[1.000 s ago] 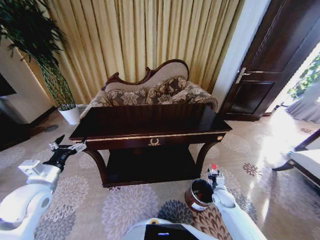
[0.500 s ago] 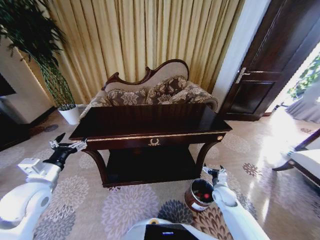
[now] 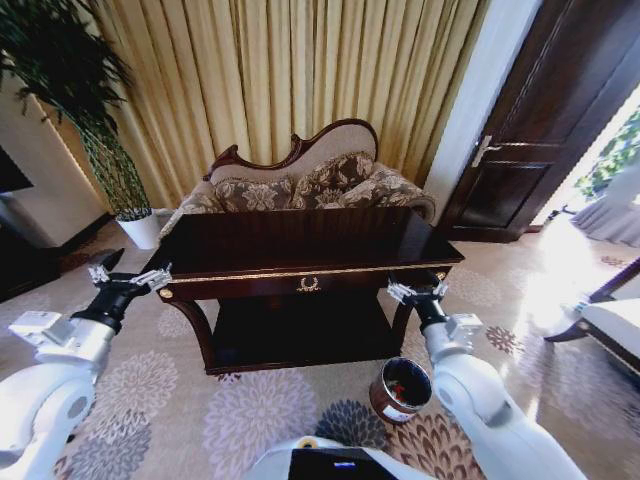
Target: Move to the front of the table and place the trash on the table into the trash bin.
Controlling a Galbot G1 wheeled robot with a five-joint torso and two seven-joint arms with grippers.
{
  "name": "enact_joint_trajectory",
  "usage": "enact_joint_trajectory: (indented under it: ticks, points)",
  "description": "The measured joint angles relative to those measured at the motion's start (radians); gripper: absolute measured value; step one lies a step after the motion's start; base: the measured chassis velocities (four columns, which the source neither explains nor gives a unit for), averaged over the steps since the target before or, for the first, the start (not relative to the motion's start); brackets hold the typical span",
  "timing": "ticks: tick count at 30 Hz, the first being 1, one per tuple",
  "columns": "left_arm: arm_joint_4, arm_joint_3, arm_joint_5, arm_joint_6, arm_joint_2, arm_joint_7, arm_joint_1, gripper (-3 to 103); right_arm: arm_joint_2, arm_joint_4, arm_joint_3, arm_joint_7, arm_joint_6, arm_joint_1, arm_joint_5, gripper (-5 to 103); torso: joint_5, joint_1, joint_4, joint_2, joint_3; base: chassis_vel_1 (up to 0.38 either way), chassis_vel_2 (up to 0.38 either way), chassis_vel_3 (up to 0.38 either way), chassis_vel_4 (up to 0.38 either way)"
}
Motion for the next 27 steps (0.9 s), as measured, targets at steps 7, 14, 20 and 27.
enact_joint_trajectory:
  ticks: [7,14,20,27]
  points:
    - [0.004,0.011,0.000,0.001,0.018,-0.001,-0.014,100,-0.003,0.073,0.025,0.000,-0.060,-0.043,0.015,100,0.0001,0.000,-0.0001,0.000,0.000,0.000,0.000,0.000,0.000]
    - [0.006,0.017,-0.001,0.001,0.022,-0.002,-0.015,100,-0.002,0.071,0.020,0.000,-0.061,-0.040,0.013,100,0.0002,0.000,-0.0001,0.000,0.000,0.034,-0.026,-0.032,0.025]
    - [0.008,0.017,-0.001,0.001,0.025,-0.002,-0.012,100,-0.006,0.062,0.018,-0.001,-0.061,-0.035,0.012,100,0.0001,0.000,0.0001,0.000,0.000,0.111,-0.097,-0.112,0.112]
    - [0.003,0.022,-0.002,0.000,0.035,-0.001,-0.016,100,-0.003,0.057,0.019,-0.002,-0.057,-0.034,0.011,100,0.0002,0.000,-0.0001,0.000,0.000,0.132,-0.144,-0.142,0.120]
